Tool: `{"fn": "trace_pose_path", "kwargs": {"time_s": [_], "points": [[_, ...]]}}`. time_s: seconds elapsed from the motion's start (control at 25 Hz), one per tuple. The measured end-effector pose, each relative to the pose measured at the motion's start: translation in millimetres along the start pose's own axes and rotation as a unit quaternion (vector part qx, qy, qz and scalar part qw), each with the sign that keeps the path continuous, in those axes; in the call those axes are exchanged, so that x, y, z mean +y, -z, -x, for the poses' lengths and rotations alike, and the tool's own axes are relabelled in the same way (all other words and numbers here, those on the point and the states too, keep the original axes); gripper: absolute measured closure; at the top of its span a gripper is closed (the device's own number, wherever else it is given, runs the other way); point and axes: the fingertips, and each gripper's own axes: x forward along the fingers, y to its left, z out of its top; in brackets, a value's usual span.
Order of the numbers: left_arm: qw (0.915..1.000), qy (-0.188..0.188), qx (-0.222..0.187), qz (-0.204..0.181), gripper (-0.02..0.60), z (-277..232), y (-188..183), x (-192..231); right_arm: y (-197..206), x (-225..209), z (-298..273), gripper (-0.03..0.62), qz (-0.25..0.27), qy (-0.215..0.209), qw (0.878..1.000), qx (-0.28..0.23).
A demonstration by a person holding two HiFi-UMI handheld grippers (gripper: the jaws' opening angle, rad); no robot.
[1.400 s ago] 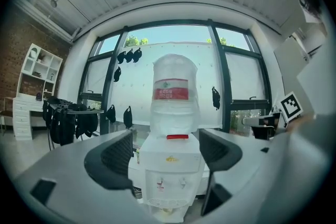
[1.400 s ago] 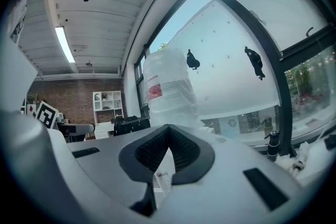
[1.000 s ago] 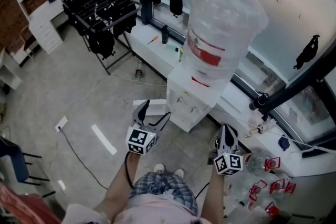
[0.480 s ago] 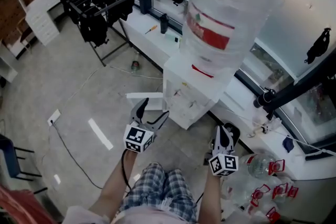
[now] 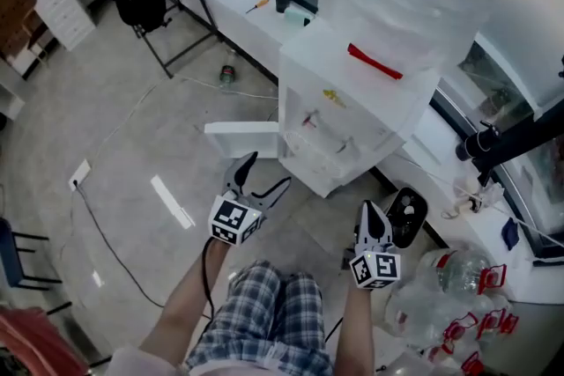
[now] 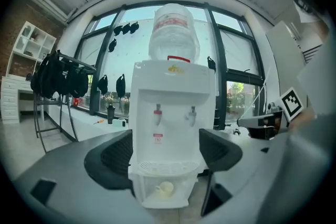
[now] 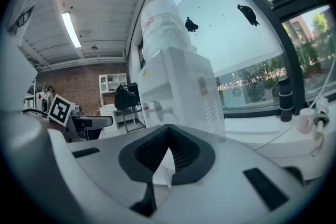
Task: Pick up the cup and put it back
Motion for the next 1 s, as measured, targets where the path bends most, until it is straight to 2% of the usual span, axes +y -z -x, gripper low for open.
{"fn": "trace_pose_path", "kwargs": {"time_s": [0.2,0.52,0.64,0.84,1.0], "points": [[0.9989,0.029,0.022,-0.030,0.200,-28,87,4,79,-16,-23,0.577,0.003,-0.014,1.000,0.006],[0.9973,0.065,0.010,-0.032,0.200,-74,206,9,198,-39,-65,0.577,0.022,-0.044,0.999,0.009],[0.9965,0.076,0.005,-0.035,0.201,-93,248,12,239,-48,-79,0.577,0.020,-0.051,0.998,0.005],[0.9950,0.088,0.005,-0.047,0.200,-117,308,13,304,-54,-93,0.577,0.049,-0.073,0.996,0.015],[0.9950,0.090,0.009,-0.043,0.201,-133,355,15,342,-66,-103,0.577,0.051,-0.074,0.996,0.012]]}}
